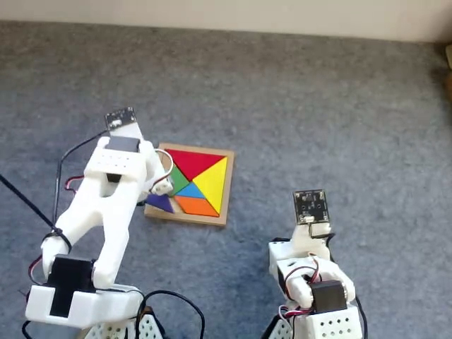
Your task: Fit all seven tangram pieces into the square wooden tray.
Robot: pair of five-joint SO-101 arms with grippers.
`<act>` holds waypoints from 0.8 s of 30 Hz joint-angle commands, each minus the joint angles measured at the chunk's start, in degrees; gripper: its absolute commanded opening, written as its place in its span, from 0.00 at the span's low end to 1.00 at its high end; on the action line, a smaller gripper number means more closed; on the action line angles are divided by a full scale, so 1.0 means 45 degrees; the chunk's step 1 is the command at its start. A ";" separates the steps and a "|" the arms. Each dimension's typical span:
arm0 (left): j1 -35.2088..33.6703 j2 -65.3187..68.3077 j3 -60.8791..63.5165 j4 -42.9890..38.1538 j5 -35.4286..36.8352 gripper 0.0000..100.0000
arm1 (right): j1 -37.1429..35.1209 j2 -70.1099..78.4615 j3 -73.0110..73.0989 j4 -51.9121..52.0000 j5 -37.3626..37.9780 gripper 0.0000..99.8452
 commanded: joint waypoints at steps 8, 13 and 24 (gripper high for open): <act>0.0400 -0.0557 0.0147 -0.0567 0.2110 0.12 | 0.0127 -0.0186 0.1944 -0.0029 -0.0117 0.02; 0.0400 -0.0557 0.0186 -0.0547 0.3028 0.32 | 0.0127 -0.0186 0.1944 -0.0029 -0.0117 0.02; 0.0361 -0.0694 0.0068 -0.0234 0.3067 0.25 | 0.0127 -0.0186 0.1944 -0.0029 -0.0117 0.02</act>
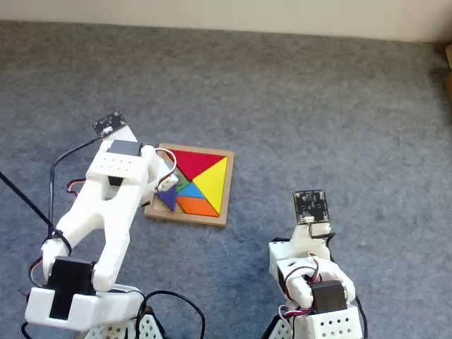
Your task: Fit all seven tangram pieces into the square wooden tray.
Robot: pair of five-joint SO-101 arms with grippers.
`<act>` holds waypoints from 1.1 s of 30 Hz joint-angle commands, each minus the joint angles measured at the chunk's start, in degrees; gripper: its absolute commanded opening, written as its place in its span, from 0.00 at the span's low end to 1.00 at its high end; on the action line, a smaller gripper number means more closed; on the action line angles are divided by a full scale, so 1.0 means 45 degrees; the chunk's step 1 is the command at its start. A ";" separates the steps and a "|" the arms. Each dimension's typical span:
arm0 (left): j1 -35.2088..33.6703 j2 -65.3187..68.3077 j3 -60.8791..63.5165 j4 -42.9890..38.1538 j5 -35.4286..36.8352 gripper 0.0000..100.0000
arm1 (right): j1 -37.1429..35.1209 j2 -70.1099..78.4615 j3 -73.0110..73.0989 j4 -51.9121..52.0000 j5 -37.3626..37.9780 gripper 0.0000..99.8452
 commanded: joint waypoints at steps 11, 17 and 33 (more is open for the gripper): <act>0.0186 -0.0557 -0.1534 0.0274 0.0137 0.25 | 0.0127 -0.0186 0.1944 -0.0029 -0.0117 0.02; 0.0244 -0.0459 -0.2686 0.0254 -0.1231 0.25 | 0.0127 -0.0186 0.1944 -0.0029 -0.0117 0.02; 0.1319 -0.0381 -0.2784 -0.0742 -0.7072 0.25 | 0.0127 -0.0186 0.1944 -0.0029 -0.0117 0.02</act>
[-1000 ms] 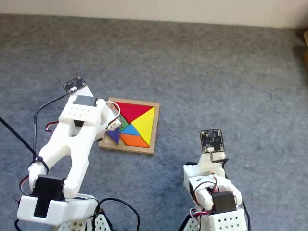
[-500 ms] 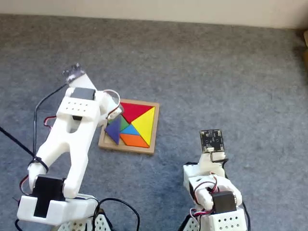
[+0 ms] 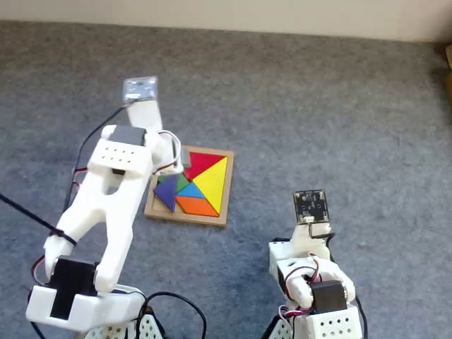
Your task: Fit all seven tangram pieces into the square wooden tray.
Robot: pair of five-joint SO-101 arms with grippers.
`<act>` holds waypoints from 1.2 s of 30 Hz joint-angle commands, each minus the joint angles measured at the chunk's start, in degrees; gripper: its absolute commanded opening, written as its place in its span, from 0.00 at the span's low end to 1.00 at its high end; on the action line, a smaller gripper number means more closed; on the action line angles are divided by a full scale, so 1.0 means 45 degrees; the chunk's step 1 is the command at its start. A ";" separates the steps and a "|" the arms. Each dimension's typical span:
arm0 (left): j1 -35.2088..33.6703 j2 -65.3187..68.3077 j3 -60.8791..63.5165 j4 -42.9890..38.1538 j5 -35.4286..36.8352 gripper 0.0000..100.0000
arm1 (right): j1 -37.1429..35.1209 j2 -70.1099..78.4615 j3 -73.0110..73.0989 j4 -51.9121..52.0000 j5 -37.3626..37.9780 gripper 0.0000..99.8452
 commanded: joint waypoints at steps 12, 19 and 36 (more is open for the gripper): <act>-0.0068 0.2237 -0.0850 -0.0625 -0.0762 0.25 | 0.0127 -0.0186 0.1944 -0.0029 -0.0117 0.02; -0.0244 0.1924 -0.0791 -0.0098 -0.0762 0.25 | 0.0127 -0.0186 0.1944 -0.0029 -0.0117 0.02; 0.0479 0.1846 0.0107 0.0567 -0.0703 0.25 | 0.0127 -0.0186 0.1944 -0.0029 -0.0117 0.02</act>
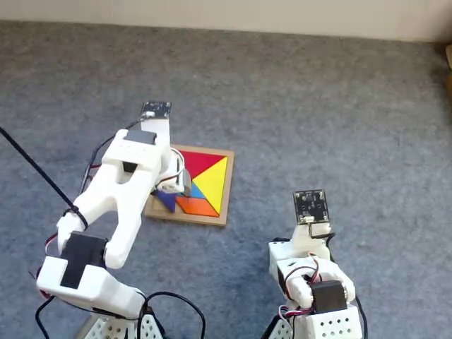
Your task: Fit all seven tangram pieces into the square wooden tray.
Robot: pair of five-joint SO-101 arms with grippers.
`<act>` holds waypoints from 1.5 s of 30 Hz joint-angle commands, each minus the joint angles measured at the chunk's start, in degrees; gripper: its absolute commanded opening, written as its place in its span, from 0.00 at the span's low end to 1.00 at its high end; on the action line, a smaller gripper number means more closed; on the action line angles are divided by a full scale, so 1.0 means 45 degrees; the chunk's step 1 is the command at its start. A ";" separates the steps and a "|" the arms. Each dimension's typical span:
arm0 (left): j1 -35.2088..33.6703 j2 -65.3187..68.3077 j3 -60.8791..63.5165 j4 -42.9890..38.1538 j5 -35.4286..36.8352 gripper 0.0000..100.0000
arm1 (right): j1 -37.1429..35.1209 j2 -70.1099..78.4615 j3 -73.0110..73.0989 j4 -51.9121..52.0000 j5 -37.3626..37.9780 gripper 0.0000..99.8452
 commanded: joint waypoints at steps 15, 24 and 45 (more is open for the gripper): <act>-0.1182 -0.0322 -0.1807 0.0137 -0.0020 0.25 | 0.0127 -0.0186 0.1944 -0.0029 -0.0117 0.02; -0.0342 -0.0303 -0.0205 -0.1543 -0.0098 0.25 | 0.0127 -0.0186 0.1944 -0.0029 -0.0117 0.02; -0.0205 -0.0459 -0.0713 0.0527 0.0020 0.24 | 0.0127 -0.0186 0.1944 -0.0029 -0.0117 0.02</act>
